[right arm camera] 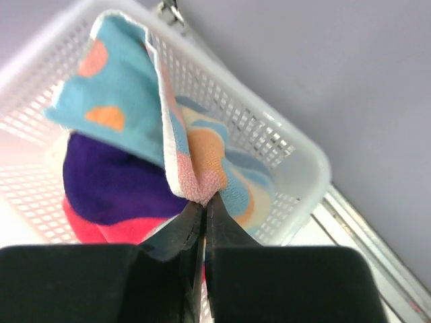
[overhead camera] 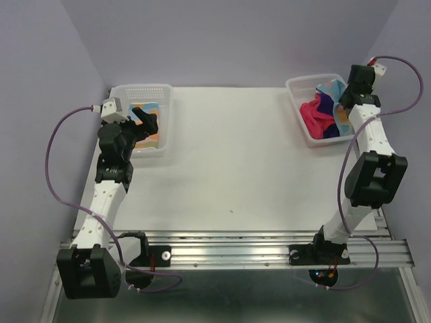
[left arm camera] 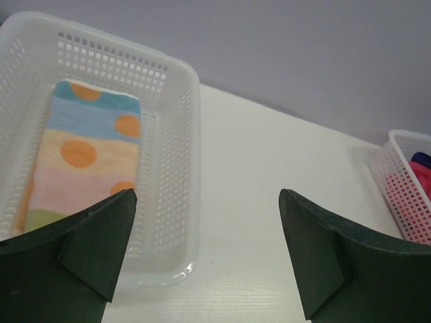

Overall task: Fold and stack the towels
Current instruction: Grab crumpled towel, then move the towel to the center of the board

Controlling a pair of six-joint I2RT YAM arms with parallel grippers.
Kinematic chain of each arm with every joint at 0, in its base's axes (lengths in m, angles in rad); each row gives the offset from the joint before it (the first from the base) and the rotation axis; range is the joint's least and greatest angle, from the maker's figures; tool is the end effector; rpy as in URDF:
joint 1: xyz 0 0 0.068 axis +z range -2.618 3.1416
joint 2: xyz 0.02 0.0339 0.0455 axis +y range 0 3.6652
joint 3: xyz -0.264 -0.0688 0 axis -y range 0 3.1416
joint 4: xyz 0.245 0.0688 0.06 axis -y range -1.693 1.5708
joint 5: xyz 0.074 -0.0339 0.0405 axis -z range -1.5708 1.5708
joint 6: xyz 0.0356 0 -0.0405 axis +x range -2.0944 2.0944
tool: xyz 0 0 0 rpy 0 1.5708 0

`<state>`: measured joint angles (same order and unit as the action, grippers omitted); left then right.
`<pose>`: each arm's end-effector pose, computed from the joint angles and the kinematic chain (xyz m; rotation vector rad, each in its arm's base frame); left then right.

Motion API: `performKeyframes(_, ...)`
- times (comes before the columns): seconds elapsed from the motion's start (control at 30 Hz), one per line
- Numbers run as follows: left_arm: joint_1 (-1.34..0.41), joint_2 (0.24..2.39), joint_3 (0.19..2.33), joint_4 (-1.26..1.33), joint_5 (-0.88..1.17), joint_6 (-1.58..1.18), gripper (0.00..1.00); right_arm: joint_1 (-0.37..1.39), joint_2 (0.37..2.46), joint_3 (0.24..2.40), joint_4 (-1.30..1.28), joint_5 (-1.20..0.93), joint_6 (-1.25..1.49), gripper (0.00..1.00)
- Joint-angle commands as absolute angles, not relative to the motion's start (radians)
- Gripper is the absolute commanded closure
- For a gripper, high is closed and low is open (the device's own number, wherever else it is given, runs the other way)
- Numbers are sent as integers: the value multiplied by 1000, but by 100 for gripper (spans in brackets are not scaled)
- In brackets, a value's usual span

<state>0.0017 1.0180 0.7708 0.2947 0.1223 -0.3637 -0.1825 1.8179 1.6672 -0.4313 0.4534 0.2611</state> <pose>0.2428 -0.0039 0.3416 -0.1817 1.5250 -0.3816 0.4145 -0.0924 0.3337 0.7174 1.9931 -0.4400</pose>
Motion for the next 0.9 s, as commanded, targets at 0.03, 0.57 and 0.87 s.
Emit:
performKeyframes(0.03, 2, 983, 781, 327, 144, -353, 1, -187, 1718, 1911, -452, 515, 213, 99)
performKeyframes(0.57, 3, 985, 782, 328, 183, -368, 1, -65, 1761, 2404, -353, -218, 243, 99)
performKeyframes(0.87, 2, 993, 828, 293, 222, -433, 1, 284, 1825, 2489, -333, -172, 75, 99)
